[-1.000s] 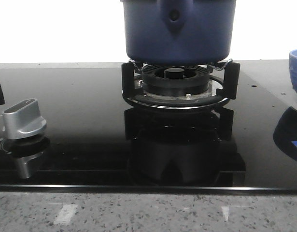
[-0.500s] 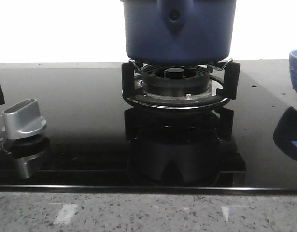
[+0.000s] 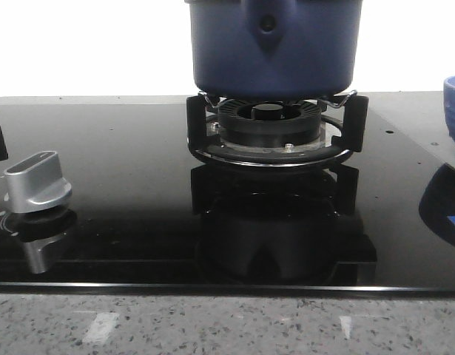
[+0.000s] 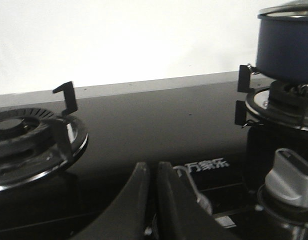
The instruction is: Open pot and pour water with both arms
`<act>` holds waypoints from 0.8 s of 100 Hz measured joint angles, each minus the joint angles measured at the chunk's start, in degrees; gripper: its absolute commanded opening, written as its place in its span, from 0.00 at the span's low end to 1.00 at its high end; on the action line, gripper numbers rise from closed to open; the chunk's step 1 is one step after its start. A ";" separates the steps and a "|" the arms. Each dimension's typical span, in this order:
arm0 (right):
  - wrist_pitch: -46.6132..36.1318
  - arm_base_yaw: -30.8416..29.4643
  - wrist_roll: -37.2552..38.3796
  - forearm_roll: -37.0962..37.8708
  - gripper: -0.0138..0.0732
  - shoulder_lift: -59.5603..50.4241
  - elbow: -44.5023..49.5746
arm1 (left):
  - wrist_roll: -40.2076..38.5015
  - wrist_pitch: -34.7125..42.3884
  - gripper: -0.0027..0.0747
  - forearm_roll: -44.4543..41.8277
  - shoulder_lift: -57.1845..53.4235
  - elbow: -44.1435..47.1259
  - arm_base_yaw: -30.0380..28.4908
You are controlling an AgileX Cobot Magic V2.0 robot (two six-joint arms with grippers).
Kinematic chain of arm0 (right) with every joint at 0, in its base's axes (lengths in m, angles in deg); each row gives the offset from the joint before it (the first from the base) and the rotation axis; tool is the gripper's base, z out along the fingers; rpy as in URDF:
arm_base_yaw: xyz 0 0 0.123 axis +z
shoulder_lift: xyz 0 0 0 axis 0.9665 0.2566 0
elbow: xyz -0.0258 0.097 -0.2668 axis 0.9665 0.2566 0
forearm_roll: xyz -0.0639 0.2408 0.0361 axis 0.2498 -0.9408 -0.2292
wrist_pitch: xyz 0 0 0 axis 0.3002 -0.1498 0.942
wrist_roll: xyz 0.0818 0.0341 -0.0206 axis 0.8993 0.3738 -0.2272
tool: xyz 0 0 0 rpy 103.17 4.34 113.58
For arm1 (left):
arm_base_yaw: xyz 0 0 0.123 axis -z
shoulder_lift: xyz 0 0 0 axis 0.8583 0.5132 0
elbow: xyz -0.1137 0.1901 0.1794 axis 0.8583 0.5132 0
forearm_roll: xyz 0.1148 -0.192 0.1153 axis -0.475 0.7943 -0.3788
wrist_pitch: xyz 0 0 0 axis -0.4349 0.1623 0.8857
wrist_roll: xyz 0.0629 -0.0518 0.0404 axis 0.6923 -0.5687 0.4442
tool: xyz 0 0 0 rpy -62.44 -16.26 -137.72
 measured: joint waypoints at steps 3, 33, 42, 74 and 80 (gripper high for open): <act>0.00 0.00 0.00 0.00 0.08 0.00 0.00 | -0.08 -0.63 0.01 0.00 -0.89 0.38 -0.84; 0.00 0.00 0.00 0.00 0.08 0.00 0.00 | -0.36 -13.24 0.01 -0.20 -6.03 0.38 -7.71; 0.00 0.00 0.00 0.00 0.08 0.00 0.00 | -0.36 -17.60 0.01 -0.45 -6.03 0.38 -7.98; 0.00 0.00 0.00 0.00 0.08 0.00 0.00 | -0.36 -18.06 0.01 -0.68 -6.03 0.38 -8.08; 0.00 0.00 0.00 0.00 0.08 0.00 0.00 | -0.36 -18.06 0.01 -0.68 -6.03 0.38 -8.08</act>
